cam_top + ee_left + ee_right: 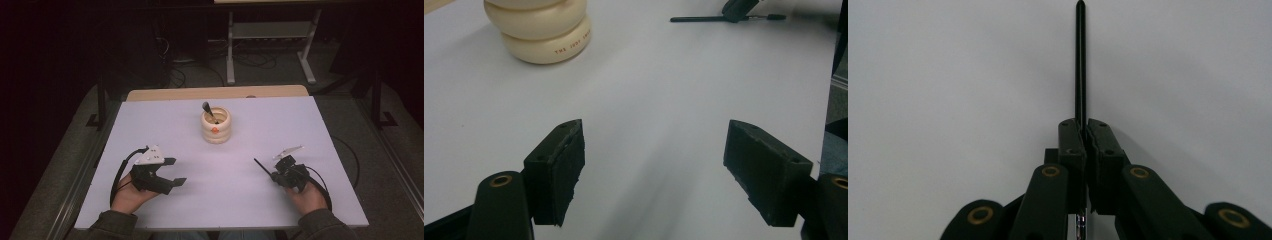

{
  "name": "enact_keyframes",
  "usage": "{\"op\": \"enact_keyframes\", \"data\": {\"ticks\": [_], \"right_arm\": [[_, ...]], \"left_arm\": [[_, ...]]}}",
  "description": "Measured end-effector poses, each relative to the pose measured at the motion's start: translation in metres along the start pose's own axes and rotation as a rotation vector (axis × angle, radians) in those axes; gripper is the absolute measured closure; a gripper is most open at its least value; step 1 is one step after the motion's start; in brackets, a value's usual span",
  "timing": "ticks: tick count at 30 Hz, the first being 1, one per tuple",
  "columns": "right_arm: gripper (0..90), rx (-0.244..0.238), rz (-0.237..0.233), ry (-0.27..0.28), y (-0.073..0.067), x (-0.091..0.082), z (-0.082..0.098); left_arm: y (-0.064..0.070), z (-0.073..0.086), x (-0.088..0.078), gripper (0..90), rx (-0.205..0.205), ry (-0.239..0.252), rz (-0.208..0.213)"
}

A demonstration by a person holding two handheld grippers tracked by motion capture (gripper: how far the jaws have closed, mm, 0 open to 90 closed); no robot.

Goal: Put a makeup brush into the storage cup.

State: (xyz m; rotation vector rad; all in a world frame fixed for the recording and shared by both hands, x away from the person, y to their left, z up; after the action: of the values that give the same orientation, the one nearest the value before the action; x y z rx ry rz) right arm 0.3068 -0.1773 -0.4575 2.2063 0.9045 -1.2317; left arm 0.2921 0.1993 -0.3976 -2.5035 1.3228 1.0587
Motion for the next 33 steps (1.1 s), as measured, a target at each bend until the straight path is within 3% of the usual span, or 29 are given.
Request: {"op": "enact_keyframes", "data": {"ticks": [2,9,11,21,30,32,33], "right_arm": [[85.2,-0.021,0.014,0.007,-0.001,-0.001,0.0],[85.1,-0.021,-0.048,0.057,-0.002,-0.008,-0.007],[85.2,-0.092,-0.076,0.092,-0.007,-0.019,-0.018],[85.1,-0.19,-0.189,0.154,-0.021,-0.038,-0.041],[85.1,-0.367,-0.287,0.177,-0.044,-0.048,-0.068],[85.0,-0.37,-0.301,0.172,-0.047,-0.048,-0.071],[85.0,-0.398,-0.3,0.173,-0.049,-0.047,-0.073]], "left_arm": [[0.0,0.0,-0.001,24.2,-0.002,0.004,0.004],[0.001,-0.003,0.002,24.2,-0.001,-0.006,0.01],[0.003,-0.007,0.001,24.2,0.015,-0.011,0.016],[0.014,-0.022,0.0,25.4,0.077,-0.032,0.031],[0.026,-0.033,0.006,29.8,0.148,-0.067,0.052],[0.028,-0.034,0.007,30.8,0.157,-0.074,0.056],[0.03,-0.035,0.008,30.8,0.167,-0.08,0.062]]}}
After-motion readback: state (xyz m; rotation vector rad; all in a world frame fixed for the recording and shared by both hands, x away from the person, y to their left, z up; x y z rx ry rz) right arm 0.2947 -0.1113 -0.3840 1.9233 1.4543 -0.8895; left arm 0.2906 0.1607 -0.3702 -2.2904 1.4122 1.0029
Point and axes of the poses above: each handheld gripper's, and its own axes: x roughly forward along the jaws, z roughly out of its underside, y roughly to its right, the point moved 3 cm from there along x, roughly forward along the jaws, and after that the axes turned 13 degrees about -x, right-handed, at the moved point
